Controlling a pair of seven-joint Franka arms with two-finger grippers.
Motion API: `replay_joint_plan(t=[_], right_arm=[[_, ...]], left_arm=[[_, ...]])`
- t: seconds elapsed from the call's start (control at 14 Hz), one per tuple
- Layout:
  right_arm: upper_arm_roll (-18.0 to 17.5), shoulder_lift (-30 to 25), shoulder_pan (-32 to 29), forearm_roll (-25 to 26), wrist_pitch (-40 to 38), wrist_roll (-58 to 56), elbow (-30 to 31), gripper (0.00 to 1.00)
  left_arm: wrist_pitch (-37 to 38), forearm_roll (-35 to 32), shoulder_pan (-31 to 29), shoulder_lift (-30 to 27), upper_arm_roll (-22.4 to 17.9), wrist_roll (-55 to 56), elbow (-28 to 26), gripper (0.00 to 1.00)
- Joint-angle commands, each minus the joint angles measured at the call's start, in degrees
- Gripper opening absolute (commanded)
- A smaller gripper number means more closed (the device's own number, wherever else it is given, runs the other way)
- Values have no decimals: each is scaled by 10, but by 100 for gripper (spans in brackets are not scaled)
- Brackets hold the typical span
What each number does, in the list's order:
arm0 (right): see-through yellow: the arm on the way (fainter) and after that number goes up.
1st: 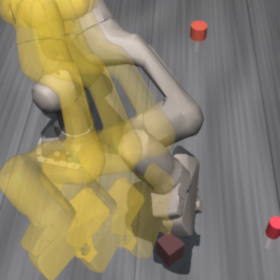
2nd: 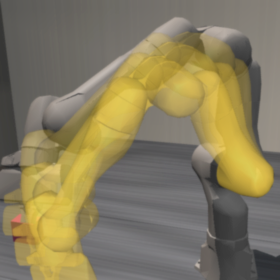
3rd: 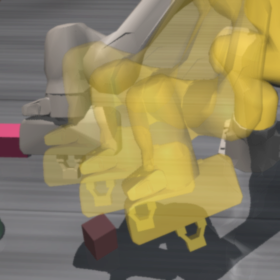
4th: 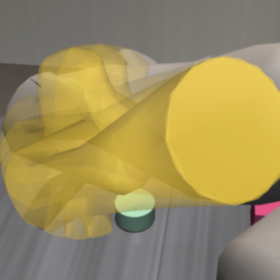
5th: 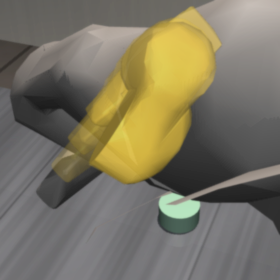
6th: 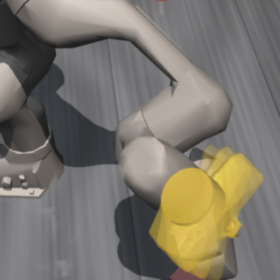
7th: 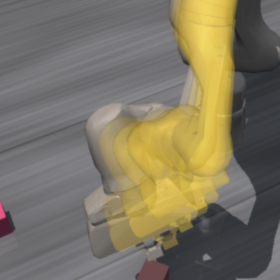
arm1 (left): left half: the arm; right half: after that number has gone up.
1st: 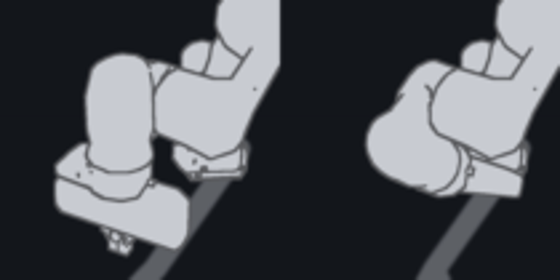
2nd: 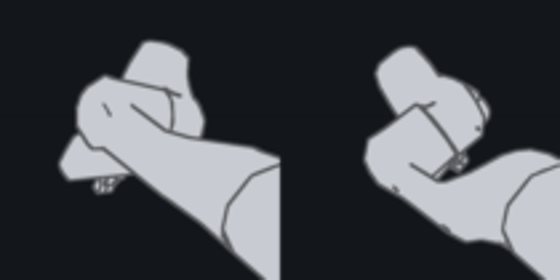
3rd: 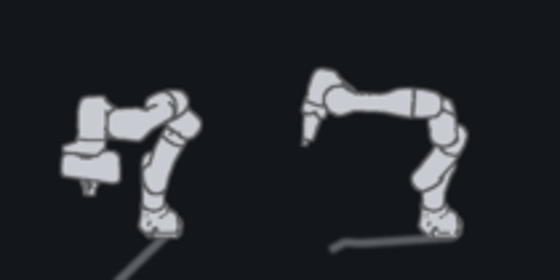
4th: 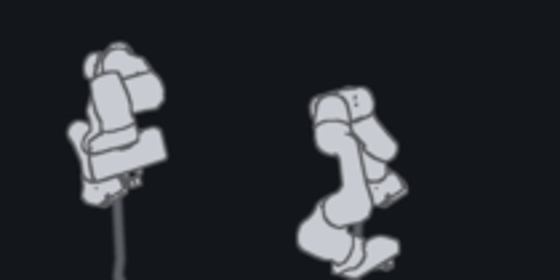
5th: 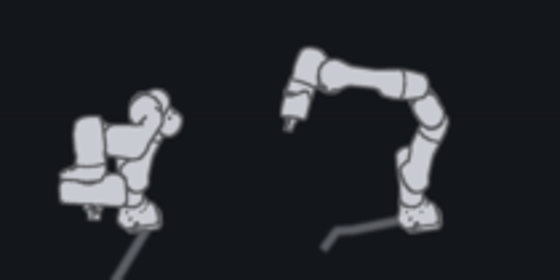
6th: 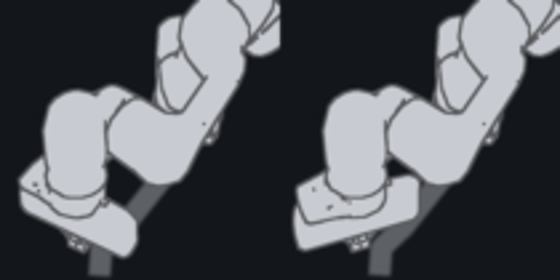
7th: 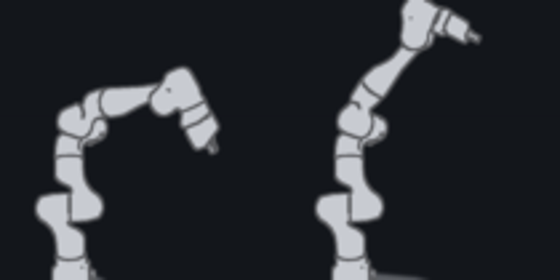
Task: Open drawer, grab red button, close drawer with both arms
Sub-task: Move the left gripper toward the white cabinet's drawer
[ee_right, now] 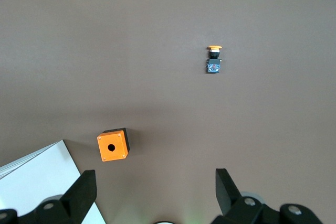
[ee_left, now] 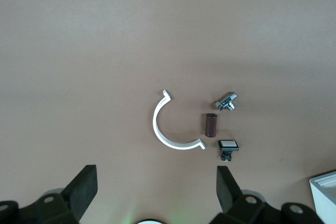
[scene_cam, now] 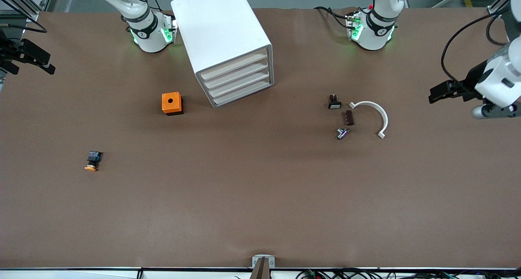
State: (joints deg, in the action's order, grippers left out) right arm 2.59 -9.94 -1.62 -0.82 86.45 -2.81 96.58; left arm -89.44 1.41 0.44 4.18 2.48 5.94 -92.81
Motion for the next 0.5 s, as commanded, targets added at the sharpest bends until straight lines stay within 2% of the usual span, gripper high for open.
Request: replay_joint_plan(t=[0.0, 0.43], right_arm=[[3, -3, 0, -1, -3, 3, -10, 100], [4, 16, -1, 6, -5, 2, -25, 100]], left_arm=[[-14, 7, 7, 37, 3, 6, 17, 100], [-53, 43, 54, 130, 3, 47, 18, 100]])
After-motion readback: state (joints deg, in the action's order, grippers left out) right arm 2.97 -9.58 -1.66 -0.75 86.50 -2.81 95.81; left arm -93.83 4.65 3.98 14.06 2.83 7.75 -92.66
